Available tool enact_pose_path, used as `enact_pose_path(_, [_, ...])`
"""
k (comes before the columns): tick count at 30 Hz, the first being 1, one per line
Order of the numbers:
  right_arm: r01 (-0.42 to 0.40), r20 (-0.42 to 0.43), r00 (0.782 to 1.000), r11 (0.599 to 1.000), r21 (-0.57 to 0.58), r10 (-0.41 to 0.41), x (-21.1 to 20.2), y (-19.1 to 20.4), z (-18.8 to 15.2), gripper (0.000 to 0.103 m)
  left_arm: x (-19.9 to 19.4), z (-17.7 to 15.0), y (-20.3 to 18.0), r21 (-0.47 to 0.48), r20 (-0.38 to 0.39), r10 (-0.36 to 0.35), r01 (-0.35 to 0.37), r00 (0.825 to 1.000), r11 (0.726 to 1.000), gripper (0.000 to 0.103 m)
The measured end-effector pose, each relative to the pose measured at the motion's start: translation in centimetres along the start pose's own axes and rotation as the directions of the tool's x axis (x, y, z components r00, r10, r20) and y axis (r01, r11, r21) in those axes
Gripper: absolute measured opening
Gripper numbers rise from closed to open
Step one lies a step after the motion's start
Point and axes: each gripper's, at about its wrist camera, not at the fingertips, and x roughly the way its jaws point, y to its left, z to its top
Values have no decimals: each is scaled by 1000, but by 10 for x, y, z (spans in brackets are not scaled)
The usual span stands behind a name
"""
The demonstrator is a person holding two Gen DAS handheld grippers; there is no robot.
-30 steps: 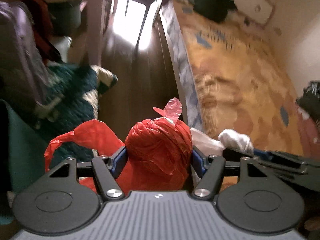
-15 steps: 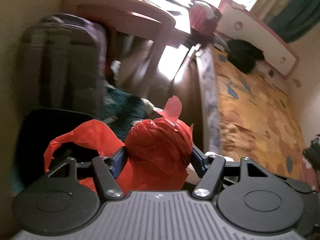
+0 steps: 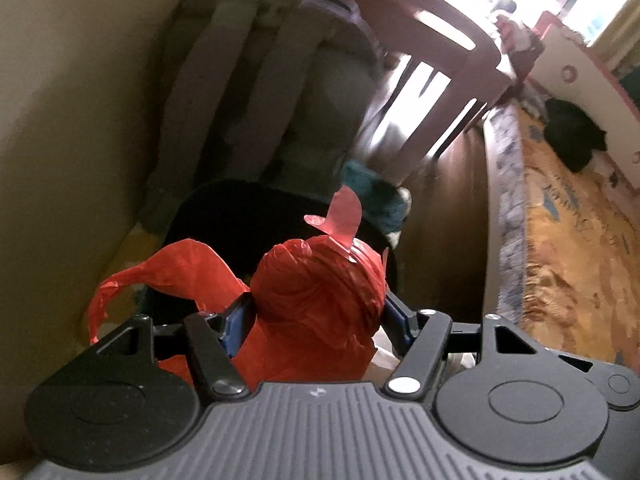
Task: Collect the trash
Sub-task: 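Carry the red bag and white tissue with both tools to the black bin, then open both tools over the bin to drop the red bag and tissue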
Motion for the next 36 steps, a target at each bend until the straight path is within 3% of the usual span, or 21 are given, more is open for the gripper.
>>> enact_pose_path(13, [9, -174, 984, 997, -81, -23, 63, 21, -7, 29, 59, -10, 8, 100, -139, 143, -130, 980, 986, 67])
enact_pose_path(22, [9, -226, 973, 990, -141, -41, 70, 31, -12, 35, 72, -25, 11, 124, -217, 129, -104, 968, 987, 70])
enact_pose_path(26, [12, -221, 974, 991, -133, -42, 67, 28, -12, 37, 69, -25, 5, 159, -190, 141, -111, 972, 981, 77])
enact_pose_path(32, [0, -193, 981, 997, -78, -15, 52, 17, -13, 48, 52, -28, -3, 212, -138, 137, -106, 981, 971, 78])
enact_pose_path(36, [-9, -161, 987, 1000, -20, 6, 34, 9, -15, 49, 35, -30, -10, 248, -88, 123, -98, 988, 964, 78])
